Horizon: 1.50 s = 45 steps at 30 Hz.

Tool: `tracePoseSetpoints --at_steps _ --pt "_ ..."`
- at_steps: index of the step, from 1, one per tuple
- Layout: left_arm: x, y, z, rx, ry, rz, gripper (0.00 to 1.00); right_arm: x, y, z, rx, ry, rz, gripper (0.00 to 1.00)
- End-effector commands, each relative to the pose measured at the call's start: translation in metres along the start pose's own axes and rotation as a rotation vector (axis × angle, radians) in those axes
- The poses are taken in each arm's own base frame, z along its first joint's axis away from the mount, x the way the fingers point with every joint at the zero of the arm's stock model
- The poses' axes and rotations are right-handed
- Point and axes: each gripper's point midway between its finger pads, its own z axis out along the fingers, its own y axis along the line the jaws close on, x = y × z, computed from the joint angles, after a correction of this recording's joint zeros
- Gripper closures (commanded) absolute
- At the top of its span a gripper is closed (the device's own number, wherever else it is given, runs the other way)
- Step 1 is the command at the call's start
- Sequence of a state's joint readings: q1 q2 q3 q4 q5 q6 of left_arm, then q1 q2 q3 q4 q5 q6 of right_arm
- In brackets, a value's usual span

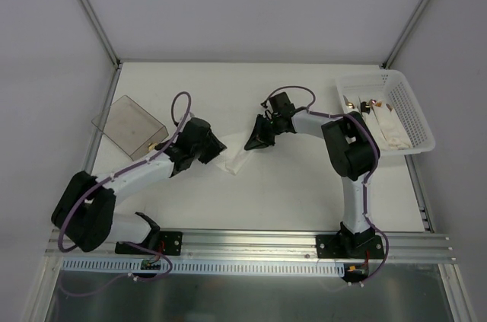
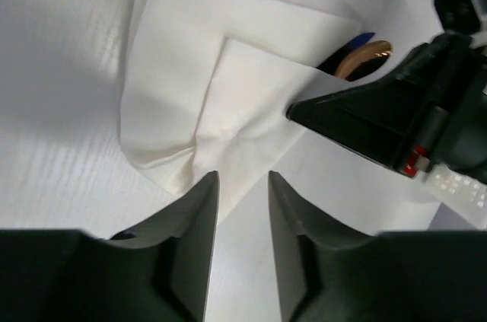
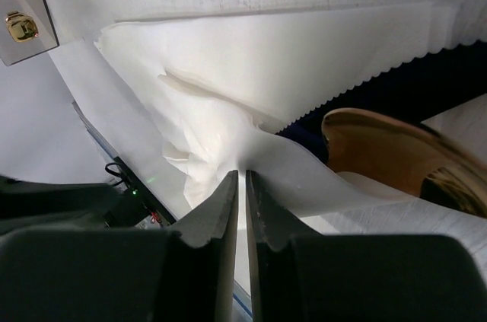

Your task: Place the utensils on the paper napkin and roll it up

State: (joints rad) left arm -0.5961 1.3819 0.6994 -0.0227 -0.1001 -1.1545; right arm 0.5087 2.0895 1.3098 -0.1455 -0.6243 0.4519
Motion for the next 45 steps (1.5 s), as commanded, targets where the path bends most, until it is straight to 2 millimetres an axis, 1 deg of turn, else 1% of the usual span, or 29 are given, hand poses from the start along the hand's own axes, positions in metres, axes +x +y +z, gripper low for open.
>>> tracePoseSetpoints --at_steps 1,2,3,5,6,7,8,9,10,15,16,18,19,21,22,24,26,27,28,32,36,37,39,40,44,45 --pt "-0.035 0.003 -0.034 -0.047 -0.146 0.133 0.61 0.000 -0.026 0.007 0.117 -0.006 -0.017 0.88" --pt "-0.041 0.009 -0.037 -0.066 -0.163 0.136 0.56 0.001 -0.027 0.007 0.123 -0.002 -0.014 0.88" --pt "-0.041 0.017 -0.039 -0.089 -0.156 0.150 0.56 -0.001 -0.025 0.007 0.119 -0.002 -0.019 0.89" --pt "-0.043 0.027 -0.040 -0.105 -0.147 0.144 0.54 -0.002 -0.026 0.007 0.125 -0.003 -0.015 0.89" --pt "-0.048 0.033 -0.039 -0.120 -0.153 0.138 0.54 -0.002 -0.025 0.008 0.123 -0.001 -0.018 0.89" --pt "-0.048 0.041 -0.036 -0.139 -0.146 0.140 0.53 -0.002 -0.024 0.008 0.125 -0.003 -0.022 0.89" --pt "-0.048 0.044 -0.034 -0.151 -0.141 0.150 0.53 -0.001 -0.024 0.008 0.126 0.000 -0.023 0.89" --pt "-0.053 0.045 -0.033 -0.160 -0.144 0.173 0.53 -0.002 -0.025 0.007 0.130 0.000 -0.023 0.89" --pt "-0.052 0.050 -0.026 -0.186 -0.127 0.185 0.52 -0.002 -0.023 0.007 0.130 0.001 -0.028 0.89" --pt "-0.059 0.046 -0.007 -0.211 -0.104 0.262 0.51 0.001 -0.024 0.008 0.136 0.009 -0.029 0.89" --pt "-0.062 0.044 0.000 -0.212 -0.103 0.262 0.50 0.001 -0.024 0.008 0.136 0.009 -0.029 0.89" --pt "-0.064 0.041 0.007 -0.195 -0.094 0.266 0.50 0.001 -0.024 0.007 0.136 0.009 -0.032 0.89" --pt "-0.061 0.043 0.014 -0.189 -0.071 0.261 0.50 0.000 -0.024 0.008 0.138 0.008 -0.030 0.89" --pt "-0.066 0.038 0.020 -0.162 -0.070 0.252 0.50 0.000 -0.024 0.008 0.138 0.010 -0.034 0.89" --pt "-0.064 0.039 0.026 -0.157 -0.058 0.256 0.50 0.000 -0.024 0.007 0.139 0.011 -0.035 0.89" --pt "-0.063 0.032 0.031 -0.119 -0.046 0.266 0.50 0.000 -0.024 0.007 0.140 0.010 -0.038 0.89" --pt "-0.059 0.031 0.039 -0.100 -0.020 0.269 0.51 -0.001 -0.024 0.007 0.142 0.009 -0.040 0.89" --pt "-0.062 0.027 0.043 -0.077 -0.032 0.273 0.51 0.000 -0.025 0.007 0.143 0.013 -0.037 0.89" --pt "-0.060 0.030 0.047 -0.085 -0.023 0.271 0.52 0.000 -0.025 0.008 0.144 0.014 -0.036 0.89" --pt "-0.057 0.032 0.058 -0.064 -0.001 0.257 0.53 0.001 -0.028 0.008 0.149 0.017 -0.033 0.89" --pt "-0.056 0.038 0.066 -0.074 -0.001 0.227 0.57 0.002 -0.028 0.009 0.149 0.022 -0.028 0.91" --pt "-0.051 0.039 0.068 -0.064 0.025 0.222 0.60 0.003 -0.028 0.009 0.149 0.025 -0.029 0.91" --pt "-0.049 0.040 0.070 -0.061 0.031 0.208 0.64 0.003 -0.029 0.010 0.150 0.027 -0.029 0.91" --pt "-0.047 0.041 0.071 -0.059 0.037 0.205 0.69 0.002 -0.030 0.009 0.154 0.028 -0.025 0.92" --pt "-0.052 0.043 0.068 -0.061 0.014 0.181 0.81 0.001 -0.030 0.009 0.160 0.024 -0.030 0.93" --pt "-0.053 0.041 0.066 -0.057 0.009 0.179 0.83 0.001 -0.030 0.009 0.159 0.023 -0.034 0.93"
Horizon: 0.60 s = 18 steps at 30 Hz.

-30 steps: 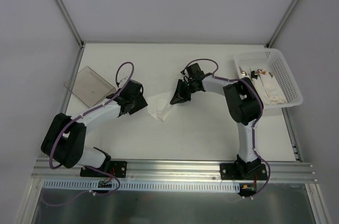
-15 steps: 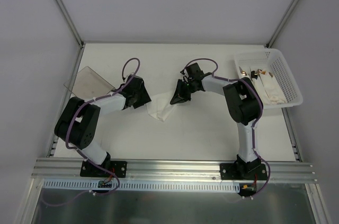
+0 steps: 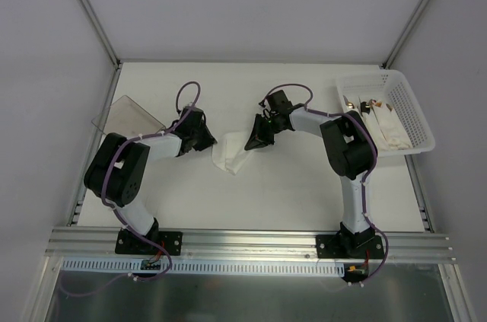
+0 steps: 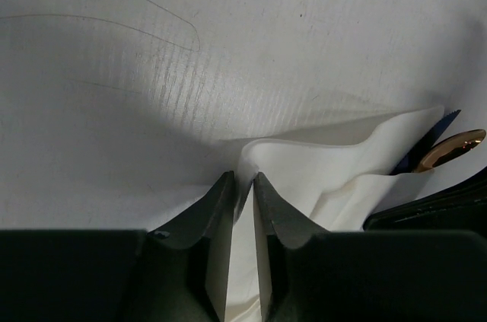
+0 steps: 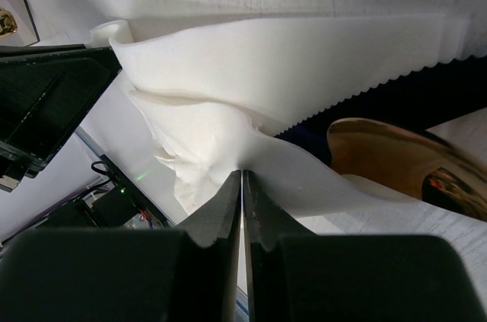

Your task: Place the utensils on the paper napkin and roll it up

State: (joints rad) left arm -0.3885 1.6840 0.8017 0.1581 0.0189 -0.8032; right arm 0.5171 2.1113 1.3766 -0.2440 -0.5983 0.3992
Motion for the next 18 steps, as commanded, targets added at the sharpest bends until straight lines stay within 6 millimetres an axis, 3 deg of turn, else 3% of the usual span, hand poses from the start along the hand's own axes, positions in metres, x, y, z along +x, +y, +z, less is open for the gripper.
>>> tracePoseSetpoints --at_steps 1,9,15,18 --pt "0.004 0.009 -0.004 -0.013 0.008 -0.019 0.85 0.002 -0.029 0.009 0.117 0.001 -0.002 0.93" --pt "-0.014 -0.023 -0.032 0.107 -0.036 0.000 1.00 0.001 -0.031 0.008 0.135 -0.003 -0.006 0.95" --pt "-0.018 -0.054 -0.055 0.267 -0.050 0.022 1.00 0.000 -0.032 0.009 0.143 -0.004 -0.006 0.96" --pt "-0.008 -0.069 -0.058 0.329 -0.018 0.039 1.00 -0.001 -0.033 0.011 0.146 -0.004 -0.006 0.96"
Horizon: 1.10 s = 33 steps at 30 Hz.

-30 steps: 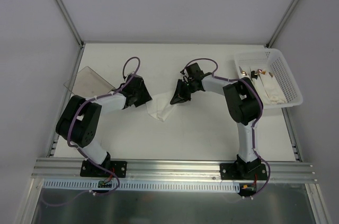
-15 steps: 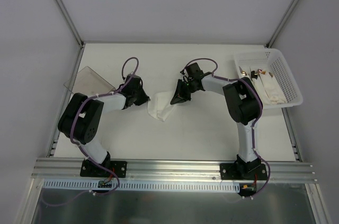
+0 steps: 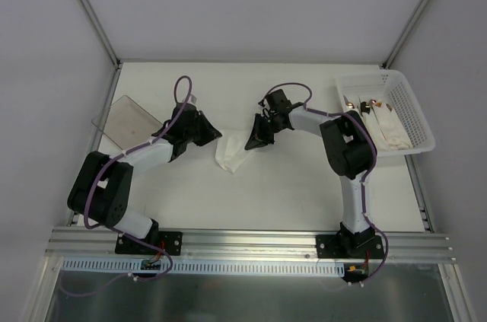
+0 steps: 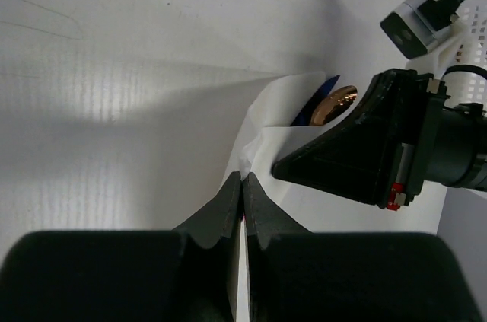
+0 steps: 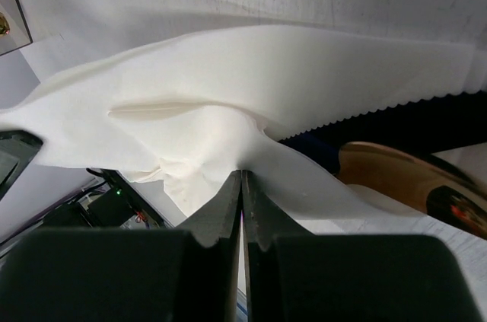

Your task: Place the utensils on the paper napkin and roll it up

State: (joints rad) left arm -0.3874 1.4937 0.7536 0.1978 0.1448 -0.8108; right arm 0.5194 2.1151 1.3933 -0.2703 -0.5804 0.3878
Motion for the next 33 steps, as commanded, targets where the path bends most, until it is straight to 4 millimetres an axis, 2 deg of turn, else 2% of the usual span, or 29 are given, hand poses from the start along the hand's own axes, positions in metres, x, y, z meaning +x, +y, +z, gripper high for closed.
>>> tracePoseSetpoints --at_steps 1,7,12,18,25,33 --pt "0.007 -0.027 -0.002 0.126 0.027 0.035 1.00 0.000 -0.032 0.012 0.128 -0.004 0.000 0.96" --pt "0.046 -0.049 0.016 0.187 0.139 0.046 1.00 -0.002 -0.030 0.010 0.127 -0.010 0.000 0.96" --pt "0.075 -0.054 0.027 0.195 0.205 0.024 1.00 -0.003 -0.030 0.009 0.128 -0.009 -0.001 0.96" --pt "0.099 -0.036 0.035 0.139 0.254 -0.010 1.00 -0.004 -0.028 0.008 0.126 -0.013 0.001 0.96" --pt "0.119 -0.004 0.044 0.014 0.322 -0.027 1.00 -0.007 -0.023 0.003 0.126 -0.021 -0.028 0.96" --pt "0.127 0.018 0.046 -0.112 0.353 -0.043 1.00 -0.011 -0.019 -0.011 0.138 -0.032 -0.076 0.94"
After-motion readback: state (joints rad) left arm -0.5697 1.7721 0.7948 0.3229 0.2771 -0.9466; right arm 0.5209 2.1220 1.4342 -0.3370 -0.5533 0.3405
